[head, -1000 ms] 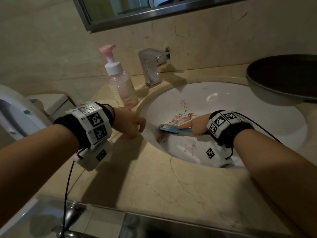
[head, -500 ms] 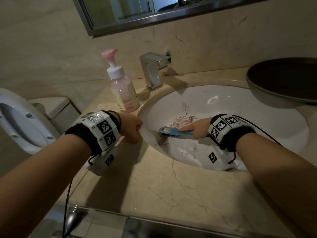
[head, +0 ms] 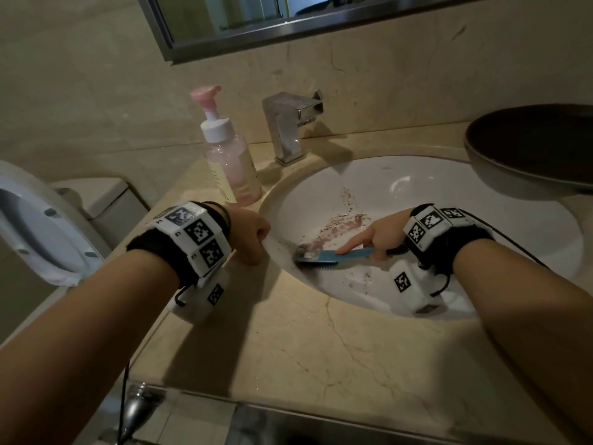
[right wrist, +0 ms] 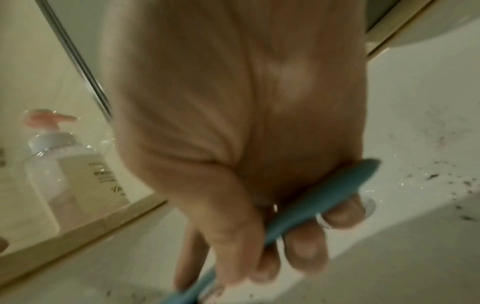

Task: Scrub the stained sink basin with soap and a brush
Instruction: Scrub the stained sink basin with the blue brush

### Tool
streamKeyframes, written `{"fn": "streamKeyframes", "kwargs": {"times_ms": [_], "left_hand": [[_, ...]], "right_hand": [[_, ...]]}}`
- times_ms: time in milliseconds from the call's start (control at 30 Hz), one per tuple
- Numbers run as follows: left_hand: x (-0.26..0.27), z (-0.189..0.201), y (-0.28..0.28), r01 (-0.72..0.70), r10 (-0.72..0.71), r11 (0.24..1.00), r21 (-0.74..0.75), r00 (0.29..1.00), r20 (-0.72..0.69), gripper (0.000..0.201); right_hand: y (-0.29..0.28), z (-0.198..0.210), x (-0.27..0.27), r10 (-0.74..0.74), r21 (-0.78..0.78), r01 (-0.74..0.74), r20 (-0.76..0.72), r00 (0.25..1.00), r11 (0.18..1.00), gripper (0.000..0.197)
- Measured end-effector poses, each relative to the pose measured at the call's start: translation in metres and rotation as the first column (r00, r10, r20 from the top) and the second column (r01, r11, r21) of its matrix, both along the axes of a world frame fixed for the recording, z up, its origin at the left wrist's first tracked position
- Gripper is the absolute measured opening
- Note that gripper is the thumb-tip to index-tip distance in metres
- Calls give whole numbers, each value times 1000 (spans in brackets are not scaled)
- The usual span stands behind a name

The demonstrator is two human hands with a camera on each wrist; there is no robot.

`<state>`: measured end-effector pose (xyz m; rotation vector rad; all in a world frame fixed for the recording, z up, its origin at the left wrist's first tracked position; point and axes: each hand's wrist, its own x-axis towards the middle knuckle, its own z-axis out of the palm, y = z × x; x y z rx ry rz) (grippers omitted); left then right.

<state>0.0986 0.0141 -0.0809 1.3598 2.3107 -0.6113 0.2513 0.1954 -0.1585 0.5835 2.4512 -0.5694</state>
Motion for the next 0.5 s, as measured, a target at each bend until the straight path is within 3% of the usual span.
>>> {"fn": "streamKeyframes", "kwargs": {"times_ms": [133,300,500], "left_hand": [[1,1,0,-2,2,1000,-1,1000,12,26],[2,2,2,-18,19,1000,-9,998,65,27],[6,5,4,-4,4,1000,-6,999,33,29]], "right_hand": [[-5,-13,-8,72,233,-67,-13,997,970,59],[-6,1,-5,55,40,-54,-21,998,998,66],[-11,-4,-7,54,132,-47,-48,997,990,66]]}}
